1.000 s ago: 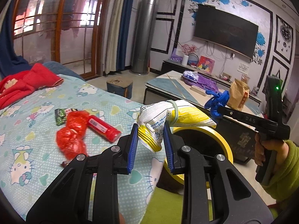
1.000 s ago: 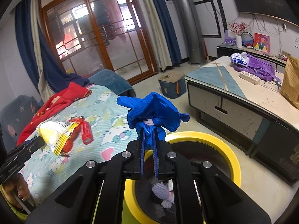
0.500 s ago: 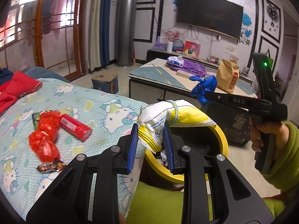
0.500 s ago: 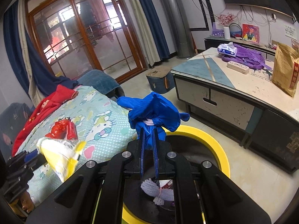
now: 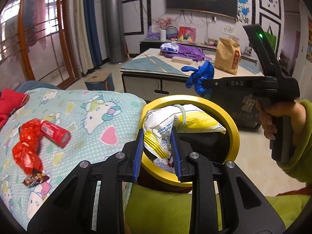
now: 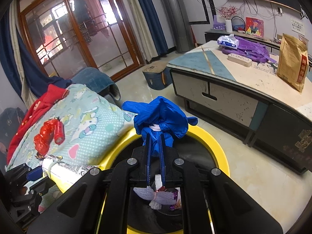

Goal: Collect trash
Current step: 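Carry the bag and blue glove over the yellow bin and release both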

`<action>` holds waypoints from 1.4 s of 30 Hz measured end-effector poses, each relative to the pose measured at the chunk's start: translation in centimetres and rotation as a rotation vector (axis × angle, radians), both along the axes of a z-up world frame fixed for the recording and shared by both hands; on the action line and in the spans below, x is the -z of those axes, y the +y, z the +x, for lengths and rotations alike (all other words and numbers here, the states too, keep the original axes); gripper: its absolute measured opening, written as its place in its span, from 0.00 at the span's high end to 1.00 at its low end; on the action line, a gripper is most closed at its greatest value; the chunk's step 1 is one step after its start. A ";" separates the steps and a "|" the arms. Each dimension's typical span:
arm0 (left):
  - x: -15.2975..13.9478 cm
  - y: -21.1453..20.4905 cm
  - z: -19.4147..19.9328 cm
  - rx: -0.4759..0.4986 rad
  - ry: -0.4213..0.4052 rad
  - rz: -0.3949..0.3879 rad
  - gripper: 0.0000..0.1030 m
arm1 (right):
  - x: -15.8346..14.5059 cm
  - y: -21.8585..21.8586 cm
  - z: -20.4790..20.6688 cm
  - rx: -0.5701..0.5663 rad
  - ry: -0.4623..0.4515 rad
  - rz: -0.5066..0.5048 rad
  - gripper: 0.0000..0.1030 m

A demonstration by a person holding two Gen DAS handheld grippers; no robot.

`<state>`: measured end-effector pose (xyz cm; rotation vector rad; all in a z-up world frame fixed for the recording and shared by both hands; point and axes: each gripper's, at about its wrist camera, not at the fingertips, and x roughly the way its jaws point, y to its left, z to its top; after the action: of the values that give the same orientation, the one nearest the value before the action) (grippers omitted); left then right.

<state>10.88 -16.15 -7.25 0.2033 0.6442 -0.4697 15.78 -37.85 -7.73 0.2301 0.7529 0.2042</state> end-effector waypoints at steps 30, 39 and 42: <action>5.1 -4.5 2.4 0.094 0.130 0.106 0.75 | 5.5 -1.7 1.8 0.003 0.172 0.047 0.86; 3.8 -2.5 2.1 0.044 0.101 0.013 0.26 | 4.8 -1.5 1.7 0.013 0.149 0.036 0.66; 3.1 -1.7 2.0 0.022 0.089 -0.020 0.19 | 4.3 -1.1 1.5 0.009 0.126 0.014 0.62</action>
<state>12.84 -17.84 -10.32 0.1711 0.7248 -0.5088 17.27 -38.92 -12.01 0.2618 0.8750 0.1878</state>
